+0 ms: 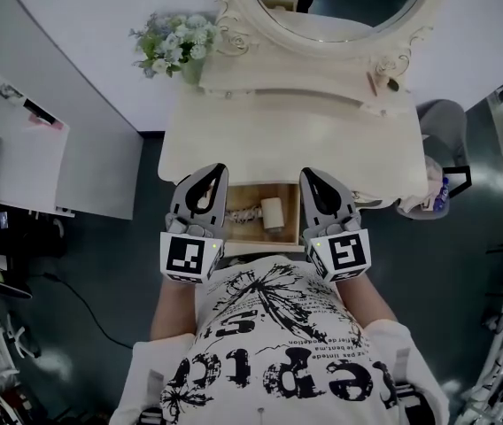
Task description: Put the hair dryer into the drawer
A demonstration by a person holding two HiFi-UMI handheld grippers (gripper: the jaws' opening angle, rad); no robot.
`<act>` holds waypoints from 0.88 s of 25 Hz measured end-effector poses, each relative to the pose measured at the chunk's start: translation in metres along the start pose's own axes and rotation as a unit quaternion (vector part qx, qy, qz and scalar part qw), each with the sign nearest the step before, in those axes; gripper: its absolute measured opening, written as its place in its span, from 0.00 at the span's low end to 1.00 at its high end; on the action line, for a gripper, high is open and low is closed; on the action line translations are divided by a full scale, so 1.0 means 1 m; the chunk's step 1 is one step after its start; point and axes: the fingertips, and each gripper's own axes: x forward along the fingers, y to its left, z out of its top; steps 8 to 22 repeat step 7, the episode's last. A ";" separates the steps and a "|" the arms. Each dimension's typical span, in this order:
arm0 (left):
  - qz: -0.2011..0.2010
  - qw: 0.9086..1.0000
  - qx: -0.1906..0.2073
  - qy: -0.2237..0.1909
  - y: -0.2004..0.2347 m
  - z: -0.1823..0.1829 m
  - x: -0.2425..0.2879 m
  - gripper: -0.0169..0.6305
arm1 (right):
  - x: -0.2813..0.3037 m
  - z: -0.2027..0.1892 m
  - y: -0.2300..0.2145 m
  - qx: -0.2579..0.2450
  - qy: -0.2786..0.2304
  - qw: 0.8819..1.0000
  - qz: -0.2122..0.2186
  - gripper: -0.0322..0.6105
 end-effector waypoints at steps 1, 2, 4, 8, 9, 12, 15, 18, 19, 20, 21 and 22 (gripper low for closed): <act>-0.002 1.000 0.000 -0.003 -0.001 0.001 0.000 0.06 | 0.000 0.000 0.001 0.000 0.000 1.000 0.001 0.08; -0.003 1.000 0.000 -0.004 -0.002 0.002 0.001 0.06 | 0.000 0.000 0.001 -0.001 0.000 1.000 0.001 0.08; -0.005 1.000 0.002 0.000 -0.003 0.001 0.000 0.06 | 0.000 -0.001 0.002 -0.001 0.001 1.000 0.003 0.08; -0.007 1.000 0.005 0.006 -0.003 -0.001 0.000 0.06 | 0.000 -0.002 0.004 -0.002 0.003 1.000 0.008 0.08; -0.007 1.000 0.005 0.006 -0.003 -0.001 0.000 0.06 | 0.000 -0.002 0.004 -0.002 0.003 1.000 0.008 0.08; -0.007 1.000 0.005 0.006 -0.003 -0.001 0.000 0.06 | 0.000 -0.002 0.004 -0.002 0.003 1.000 0.008 0.08; -0.007 1.000 0.005 0.006 -0.003 -0.001 0.000 0.06 | 0.000 -0.002 0.004 -0.002 0.003 1.000 0.008 0.08; -0.007 1.000 0.005 0.006 -0.003 -0.001 0.000 0.06 | 0.000 -0.002 0.004 -0.002 0.003 1.000 0.008 0.08; -0.007 1.000 0.005 0.006 -0.003 -0.001 0.000 0.06 | 0.000 -0.002 0.004 -0.002 0.003 1.000 0.008 0.08; -0.007 1.000 0.005 0.006 -0.003 -0.001 0.000 0.06 | 0.000 -0.002 0.004 -0.002 0.003 1.000 0.008 0.08; -0.007 1.000 0.005 0.006 -0.003 -0.001 0.000 0.06 | 0.000 -0.002 0.004 -0.002 0.003 1.000 0.008 0.08; -0.007 1.000 0.005 0.006 -0.003 -0.001 0.000 0.06 | 0.000 -0.002 0.004 -0.002 0.003 1.000 0.008 0.08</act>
